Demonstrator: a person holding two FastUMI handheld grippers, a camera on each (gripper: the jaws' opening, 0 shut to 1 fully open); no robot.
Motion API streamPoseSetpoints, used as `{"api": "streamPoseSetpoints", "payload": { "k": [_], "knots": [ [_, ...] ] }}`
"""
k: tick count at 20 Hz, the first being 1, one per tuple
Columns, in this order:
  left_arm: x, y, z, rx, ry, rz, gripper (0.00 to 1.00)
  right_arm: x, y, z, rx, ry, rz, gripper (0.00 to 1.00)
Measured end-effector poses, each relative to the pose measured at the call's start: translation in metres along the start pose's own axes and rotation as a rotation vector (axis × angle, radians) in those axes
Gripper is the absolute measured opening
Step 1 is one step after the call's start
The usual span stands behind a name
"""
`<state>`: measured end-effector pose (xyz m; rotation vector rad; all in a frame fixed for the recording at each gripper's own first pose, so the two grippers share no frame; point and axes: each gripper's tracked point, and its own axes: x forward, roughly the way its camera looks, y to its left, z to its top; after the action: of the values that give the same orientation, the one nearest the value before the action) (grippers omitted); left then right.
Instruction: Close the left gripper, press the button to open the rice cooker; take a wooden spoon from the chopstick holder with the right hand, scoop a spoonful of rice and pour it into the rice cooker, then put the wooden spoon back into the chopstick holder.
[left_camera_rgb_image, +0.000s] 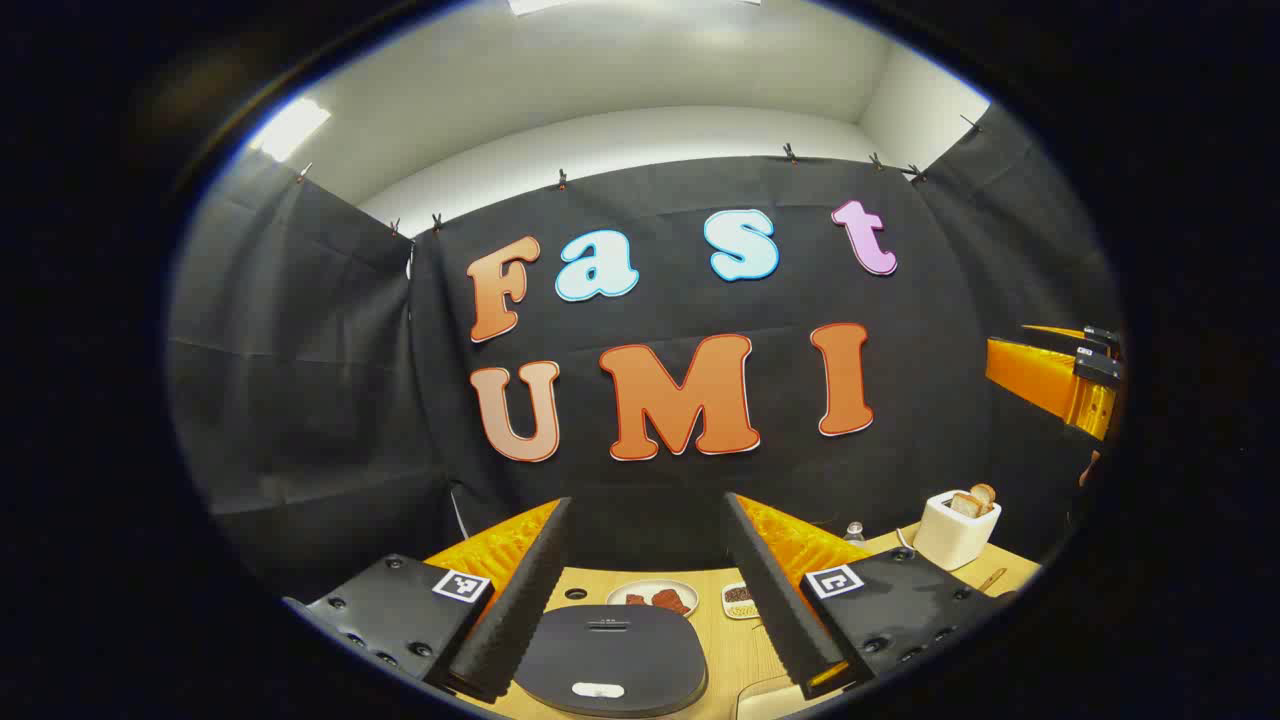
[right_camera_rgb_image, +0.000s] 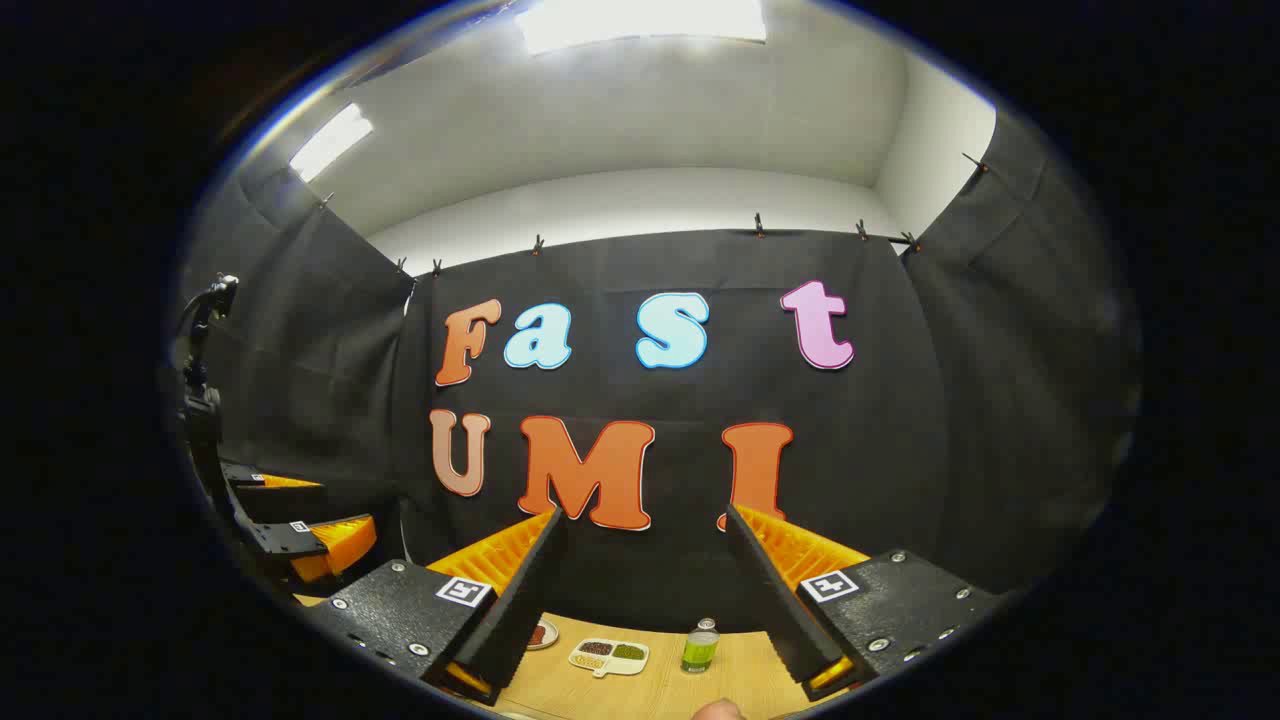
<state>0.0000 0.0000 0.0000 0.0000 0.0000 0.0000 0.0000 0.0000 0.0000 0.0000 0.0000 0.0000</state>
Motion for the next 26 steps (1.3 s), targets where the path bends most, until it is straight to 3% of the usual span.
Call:
{"api": "streamPoseSetpoints", "payload": {
  "k": [5,8,11,13,18,19,20,21,22,26],
  "knots": [
    [-0.002,-0.007,-0.003,0.018,0.01,-0.011,0.99,-0.004,0.0,0.001,0.016,0.009,0.018,0.96],
    [-0.003,-0.011,0.002,0.016,-0.002,-0.022,0.95,-0.004,-0.001,0.009,0.001,-0.037,-0.004,0.97],
    [0.0,-0.006,0.006,0.02,0.0,-0.008,1.0,-0.007,0.008,0.008,-0.025,-0.055,-0.003,0.96],
    [0.001,0.0,0.006,0.01,0.004,0.004,0.97,-0.009,0.003,0.009,-0.039,-0.061,-0.026,0.96],
    [0.0,0.007,0.002,-0.012,0.012,0.019,0.93,-0.009,-0.006,0.011,0.023,-0.051,-0.056,0.96],
    [0.0,0.007,0.003,-0.015,0.012,0.014,0.93,-0.008,-0.009,0.009,0.026,-0.044,-0.059,1.0],
    [-0.002,0.009,0.002,-0.015,0.013,0.01,0.93,-0.007,-0.011,0.008,0.027,-0.038,-0.064,0.96],
    [-0.002,0.011,0.001,-0.016,0.014,0.007,0.93,-0.007,-0.012,0.007,0.027,-0.034,-0.065,1.0],
    [-0.003,0.015,0.0,-0.018,0.017,0.012,0.93,-0.007,-0.012,0.007,0.027,-0.031,-0.068,0.96],
    [-0.013,0.026,-0.004,-0.001,-0.015,0.082,0.93,-0.01,-0.01,0.003,0.034,-0.019,-0.056,0.96]
  ]
}}
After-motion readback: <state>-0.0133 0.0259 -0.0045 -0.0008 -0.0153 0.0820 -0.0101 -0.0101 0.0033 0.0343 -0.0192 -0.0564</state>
